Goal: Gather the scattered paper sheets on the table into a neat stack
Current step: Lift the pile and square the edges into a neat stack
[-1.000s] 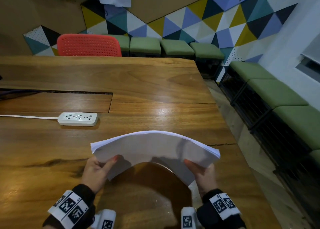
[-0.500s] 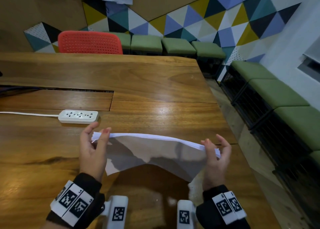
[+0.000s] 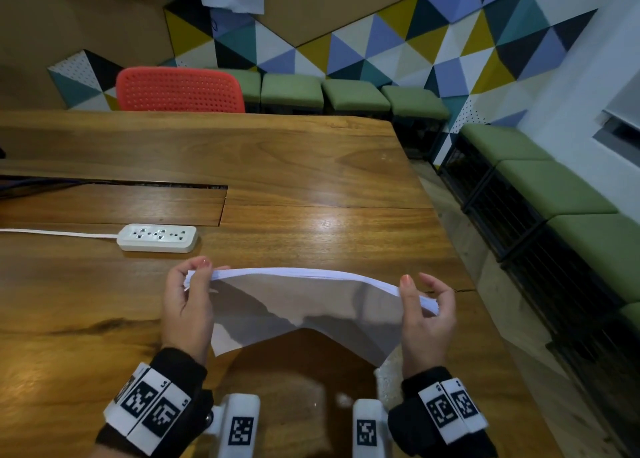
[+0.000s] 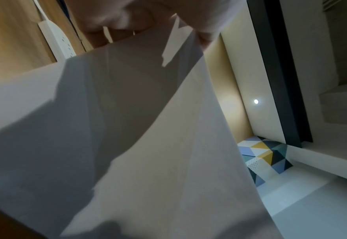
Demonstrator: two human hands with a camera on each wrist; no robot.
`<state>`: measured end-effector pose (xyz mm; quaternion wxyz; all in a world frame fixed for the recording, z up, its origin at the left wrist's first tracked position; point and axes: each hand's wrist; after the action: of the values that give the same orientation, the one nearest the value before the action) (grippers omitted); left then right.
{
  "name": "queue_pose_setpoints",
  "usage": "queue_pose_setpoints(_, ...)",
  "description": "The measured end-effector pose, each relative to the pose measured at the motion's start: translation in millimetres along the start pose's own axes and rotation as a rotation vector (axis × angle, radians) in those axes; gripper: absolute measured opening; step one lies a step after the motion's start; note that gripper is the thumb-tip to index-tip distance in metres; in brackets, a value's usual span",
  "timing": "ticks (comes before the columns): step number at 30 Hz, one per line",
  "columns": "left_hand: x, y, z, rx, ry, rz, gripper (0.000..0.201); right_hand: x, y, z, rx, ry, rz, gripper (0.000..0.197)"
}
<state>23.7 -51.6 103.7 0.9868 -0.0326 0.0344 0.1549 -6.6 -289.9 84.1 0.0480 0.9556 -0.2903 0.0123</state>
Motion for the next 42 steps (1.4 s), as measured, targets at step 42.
queue_pose_setpoints(42, 9.0, 25.3, -14.4, -0.014, -0.213, -0.238, 0.021, 7.8, 19.8, 3.2, 0.024, 0.155, -0.430, 0.056)
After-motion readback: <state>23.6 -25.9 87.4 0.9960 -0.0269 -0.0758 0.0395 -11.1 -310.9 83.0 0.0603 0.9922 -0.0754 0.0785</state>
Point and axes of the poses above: each hand's wrist, its own x-axis towards the middle knuckle, its own y-axis out of the back of the hand, z = x × y, and after that the axes turned 7 degrees about -z, right-handed
